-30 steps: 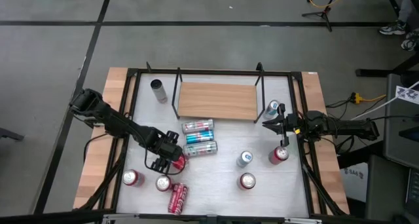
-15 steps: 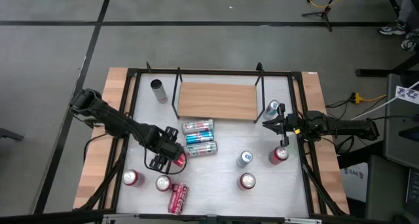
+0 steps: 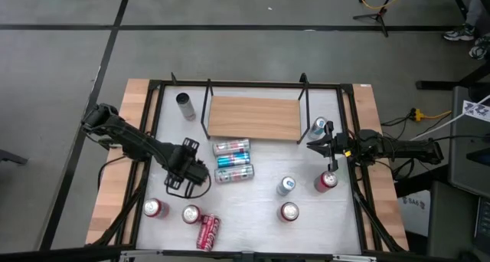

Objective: Place canned beverage on shelf
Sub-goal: Put the top red soda can on the shelf

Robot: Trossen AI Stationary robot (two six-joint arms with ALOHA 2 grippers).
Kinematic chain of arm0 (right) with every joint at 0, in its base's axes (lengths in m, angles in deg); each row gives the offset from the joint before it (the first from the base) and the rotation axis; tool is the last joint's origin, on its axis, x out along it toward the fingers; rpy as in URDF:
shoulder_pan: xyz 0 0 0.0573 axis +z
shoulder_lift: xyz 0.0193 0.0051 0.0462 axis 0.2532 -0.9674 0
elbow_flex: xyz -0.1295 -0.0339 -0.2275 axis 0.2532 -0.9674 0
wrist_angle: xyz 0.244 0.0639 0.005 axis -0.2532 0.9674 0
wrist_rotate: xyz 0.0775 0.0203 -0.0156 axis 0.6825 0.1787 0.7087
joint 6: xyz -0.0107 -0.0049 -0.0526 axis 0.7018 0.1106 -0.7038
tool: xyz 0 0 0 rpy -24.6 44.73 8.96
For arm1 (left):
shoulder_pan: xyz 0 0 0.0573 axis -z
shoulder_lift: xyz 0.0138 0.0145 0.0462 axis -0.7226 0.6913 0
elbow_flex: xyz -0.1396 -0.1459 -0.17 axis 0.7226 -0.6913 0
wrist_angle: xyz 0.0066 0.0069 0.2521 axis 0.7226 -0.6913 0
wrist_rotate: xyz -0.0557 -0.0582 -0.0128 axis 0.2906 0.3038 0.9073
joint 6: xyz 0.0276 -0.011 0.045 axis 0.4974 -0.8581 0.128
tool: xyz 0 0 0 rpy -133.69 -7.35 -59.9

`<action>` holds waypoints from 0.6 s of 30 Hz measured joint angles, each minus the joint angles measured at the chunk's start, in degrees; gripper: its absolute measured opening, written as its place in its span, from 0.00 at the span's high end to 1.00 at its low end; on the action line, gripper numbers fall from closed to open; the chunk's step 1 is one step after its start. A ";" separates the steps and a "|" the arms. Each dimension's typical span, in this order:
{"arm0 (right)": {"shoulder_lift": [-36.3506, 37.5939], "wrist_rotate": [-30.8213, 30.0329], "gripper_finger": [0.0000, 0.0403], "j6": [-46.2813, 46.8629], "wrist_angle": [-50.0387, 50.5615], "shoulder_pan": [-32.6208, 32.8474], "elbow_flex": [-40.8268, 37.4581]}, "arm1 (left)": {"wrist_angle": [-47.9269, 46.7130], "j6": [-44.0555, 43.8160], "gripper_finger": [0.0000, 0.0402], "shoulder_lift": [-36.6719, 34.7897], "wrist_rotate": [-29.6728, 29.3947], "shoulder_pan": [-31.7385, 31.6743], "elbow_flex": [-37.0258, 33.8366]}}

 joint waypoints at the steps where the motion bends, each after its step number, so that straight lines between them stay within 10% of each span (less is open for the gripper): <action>1: 0.01 -0.01 0.92 0.00 0.00 0.00 0.00 | -1.31 0.01 0.28 0.00 -0.71 0.00 0.00; 18: 0.01 -0.01 0.92 0.00 0.00 0.00 0.00 | -14.93 1.89 0.28 -0.04 -9.51 -5.14 0.02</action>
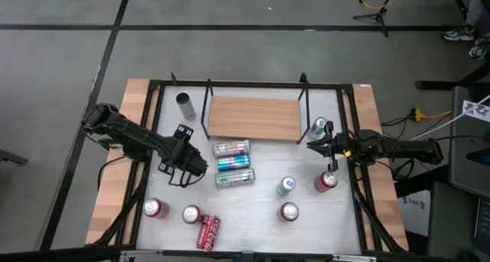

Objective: Place canned beverage on shelf
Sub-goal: Put the top red soda can on the shelf

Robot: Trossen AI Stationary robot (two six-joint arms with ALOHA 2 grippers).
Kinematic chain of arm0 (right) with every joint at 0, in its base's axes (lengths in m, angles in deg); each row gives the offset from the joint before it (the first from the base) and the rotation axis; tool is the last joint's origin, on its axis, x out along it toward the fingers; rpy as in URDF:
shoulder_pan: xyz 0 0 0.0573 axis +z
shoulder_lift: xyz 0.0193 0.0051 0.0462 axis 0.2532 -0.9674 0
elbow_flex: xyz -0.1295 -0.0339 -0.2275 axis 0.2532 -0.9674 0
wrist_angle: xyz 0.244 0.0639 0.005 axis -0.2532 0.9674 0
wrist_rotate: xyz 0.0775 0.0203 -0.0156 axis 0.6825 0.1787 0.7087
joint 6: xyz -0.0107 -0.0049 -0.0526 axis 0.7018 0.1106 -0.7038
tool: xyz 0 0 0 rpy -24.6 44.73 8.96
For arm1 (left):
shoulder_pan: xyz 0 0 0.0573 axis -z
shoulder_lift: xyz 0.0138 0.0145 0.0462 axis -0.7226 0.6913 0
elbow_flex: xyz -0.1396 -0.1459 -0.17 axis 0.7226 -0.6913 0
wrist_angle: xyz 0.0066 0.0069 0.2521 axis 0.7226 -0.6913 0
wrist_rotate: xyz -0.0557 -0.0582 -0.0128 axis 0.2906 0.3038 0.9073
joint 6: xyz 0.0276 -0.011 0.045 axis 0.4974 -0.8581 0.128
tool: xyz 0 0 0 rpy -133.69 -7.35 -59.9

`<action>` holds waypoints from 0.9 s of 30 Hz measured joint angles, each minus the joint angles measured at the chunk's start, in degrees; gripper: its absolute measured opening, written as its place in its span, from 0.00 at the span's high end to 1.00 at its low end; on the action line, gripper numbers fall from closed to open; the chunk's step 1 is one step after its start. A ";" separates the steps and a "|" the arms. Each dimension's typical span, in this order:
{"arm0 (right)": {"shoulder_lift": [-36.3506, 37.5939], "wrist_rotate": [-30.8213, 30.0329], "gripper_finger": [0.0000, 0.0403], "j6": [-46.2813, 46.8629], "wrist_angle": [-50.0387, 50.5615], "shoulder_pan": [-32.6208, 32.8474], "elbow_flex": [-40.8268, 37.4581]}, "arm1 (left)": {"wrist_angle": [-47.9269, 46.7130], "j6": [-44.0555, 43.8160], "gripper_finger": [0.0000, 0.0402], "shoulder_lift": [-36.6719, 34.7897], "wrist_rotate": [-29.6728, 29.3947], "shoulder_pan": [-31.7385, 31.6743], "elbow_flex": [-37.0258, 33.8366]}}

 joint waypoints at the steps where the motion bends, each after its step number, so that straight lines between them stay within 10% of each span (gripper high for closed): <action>1: -0.01 0.01 0.92 0.00 0.00 0.00 0.00 | -0.37 1.08 0.28 0.00 -0.05 -0.64 0.00; 27: 0.01 -0.01 0.92 0.00 0.02 0.00 0.00 | -0.72 15.60 0.28 17.68 -3.42 -11.65 0.02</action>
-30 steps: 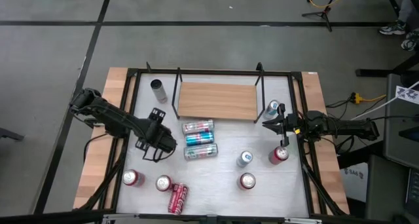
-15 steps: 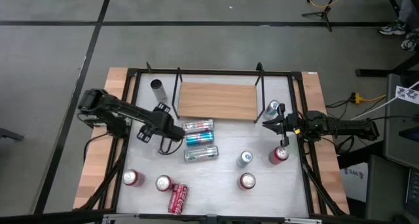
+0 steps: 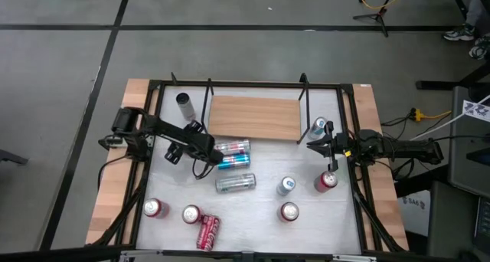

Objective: Place canned beverage on shelf
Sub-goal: Put the top red soda can on the shelf

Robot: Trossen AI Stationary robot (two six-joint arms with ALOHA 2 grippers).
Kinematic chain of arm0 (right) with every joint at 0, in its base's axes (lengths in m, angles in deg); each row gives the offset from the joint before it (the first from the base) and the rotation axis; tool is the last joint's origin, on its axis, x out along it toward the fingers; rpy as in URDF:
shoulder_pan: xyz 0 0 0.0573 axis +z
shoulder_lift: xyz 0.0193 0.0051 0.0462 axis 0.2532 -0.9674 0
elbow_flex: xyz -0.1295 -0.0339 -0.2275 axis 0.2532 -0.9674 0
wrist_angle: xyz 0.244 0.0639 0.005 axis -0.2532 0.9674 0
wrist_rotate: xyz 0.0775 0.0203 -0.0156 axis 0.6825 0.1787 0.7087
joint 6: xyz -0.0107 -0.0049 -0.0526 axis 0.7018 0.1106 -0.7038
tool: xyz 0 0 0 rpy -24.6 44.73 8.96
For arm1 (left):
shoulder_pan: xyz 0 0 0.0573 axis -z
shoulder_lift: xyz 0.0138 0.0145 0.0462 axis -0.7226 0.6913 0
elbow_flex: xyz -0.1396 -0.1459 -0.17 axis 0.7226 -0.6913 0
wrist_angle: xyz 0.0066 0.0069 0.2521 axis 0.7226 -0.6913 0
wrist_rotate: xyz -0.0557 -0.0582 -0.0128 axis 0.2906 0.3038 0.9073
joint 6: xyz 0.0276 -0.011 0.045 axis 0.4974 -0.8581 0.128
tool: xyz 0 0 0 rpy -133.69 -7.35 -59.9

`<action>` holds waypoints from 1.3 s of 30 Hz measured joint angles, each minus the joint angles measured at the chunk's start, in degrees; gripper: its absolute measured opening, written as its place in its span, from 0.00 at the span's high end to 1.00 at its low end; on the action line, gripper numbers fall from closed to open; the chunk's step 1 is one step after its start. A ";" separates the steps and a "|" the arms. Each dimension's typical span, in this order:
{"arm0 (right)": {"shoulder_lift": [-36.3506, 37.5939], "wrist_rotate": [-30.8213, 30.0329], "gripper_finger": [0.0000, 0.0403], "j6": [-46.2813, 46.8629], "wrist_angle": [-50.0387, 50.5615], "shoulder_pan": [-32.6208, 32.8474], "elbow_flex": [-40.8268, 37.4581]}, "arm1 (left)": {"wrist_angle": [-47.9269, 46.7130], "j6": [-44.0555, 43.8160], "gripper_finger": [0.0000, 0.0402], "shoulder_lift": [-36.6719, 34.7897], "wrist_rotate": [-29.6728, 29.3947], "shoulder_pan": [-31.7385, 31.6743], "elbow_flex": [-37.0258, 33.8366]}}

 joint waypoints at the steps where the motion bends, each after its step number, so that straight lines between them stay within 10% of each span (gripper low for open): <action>1: -0.01 0.02 0.92 0.00 0.00 0.00 0.00 | -0.06 -0.29 0.28 0.21 0.21 0.00 0.00; 39: -0.02 0.00 0.92 0.00 0.02 0.00 0.00 | 0.47 -4.06 0.28 0.70 -1.99 -2.47 -0.07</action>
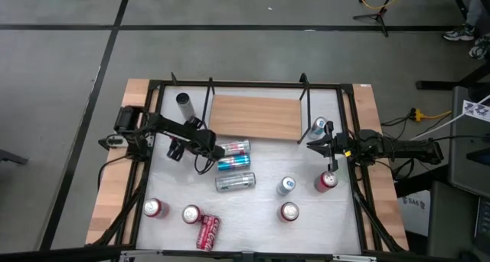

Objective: Place canned beverage on shelf
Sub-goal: Put the top red soda can on the shelf

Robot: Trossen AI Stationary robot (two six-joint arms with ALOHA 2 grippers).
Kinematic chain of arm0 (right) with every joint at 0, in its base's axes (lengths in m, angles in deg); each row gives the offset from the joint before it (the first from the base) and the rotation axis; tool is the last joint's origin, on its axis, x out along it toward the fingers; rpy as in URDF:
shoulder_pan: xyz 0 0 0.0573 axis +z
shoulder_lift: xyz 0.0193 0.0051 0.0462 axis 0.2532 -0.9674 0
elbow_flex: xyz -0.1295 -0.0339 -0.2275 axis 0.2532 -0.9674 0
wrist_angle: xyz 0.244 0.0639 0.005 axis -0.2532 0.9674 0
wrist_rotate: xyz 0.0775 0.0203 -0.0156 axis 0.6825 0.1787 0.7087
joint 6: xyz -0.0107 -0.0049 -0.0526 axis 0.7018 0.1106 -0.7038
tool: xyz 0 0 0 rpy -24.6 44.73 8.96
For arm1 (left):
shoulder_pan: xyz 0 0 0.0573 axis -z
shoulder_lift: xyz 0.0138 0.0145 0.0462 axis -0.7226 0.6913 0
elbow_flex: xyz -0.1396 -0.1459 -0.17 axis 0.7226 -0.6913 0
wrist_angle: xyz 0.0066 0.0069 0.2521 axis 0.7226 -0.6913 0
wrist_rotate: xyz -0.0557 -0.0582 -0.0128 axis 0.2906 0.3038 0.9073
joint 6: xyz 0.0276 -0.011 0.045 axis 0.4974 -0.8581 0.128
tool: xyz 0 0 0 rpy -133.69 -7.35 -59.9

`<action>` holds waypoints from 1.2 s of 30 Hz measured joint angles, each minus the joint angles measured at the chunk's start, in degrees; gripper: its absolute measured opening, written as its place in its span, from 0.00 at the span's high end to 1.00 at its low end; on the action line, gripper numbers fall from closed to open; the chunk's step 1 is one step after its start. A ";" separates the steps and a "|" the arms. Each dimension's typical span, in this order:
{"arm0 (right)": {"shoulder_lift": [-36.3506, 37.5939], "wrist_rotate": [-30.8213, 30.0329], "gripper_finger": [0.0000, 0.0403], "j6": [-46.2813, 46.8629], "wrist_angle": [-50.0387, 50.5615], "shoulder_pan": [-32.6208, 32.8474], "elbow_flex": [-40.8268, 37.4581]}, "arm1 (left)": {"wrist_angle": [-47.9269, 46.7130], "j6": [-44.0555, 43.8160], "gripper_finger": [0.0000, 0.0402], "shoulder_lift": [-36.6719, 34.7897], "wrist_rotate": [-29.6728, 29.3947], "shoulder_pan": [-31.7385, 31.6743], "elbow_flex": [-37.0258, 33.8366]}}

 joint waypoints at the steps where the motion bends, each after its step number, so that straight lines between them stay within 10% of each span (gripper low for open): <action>1: 0.00 0.00 0.92 -0.02 0.00 -0.02 0.00 | 0.00 0.01 0.28 0.00 0.04 0.41 0.00; 36: 0.02 0.00 0.92 0.00 0.02 -0.02 0.00 | 0.23 -0.18 0.18 0.00 -0.40 7.32 0.00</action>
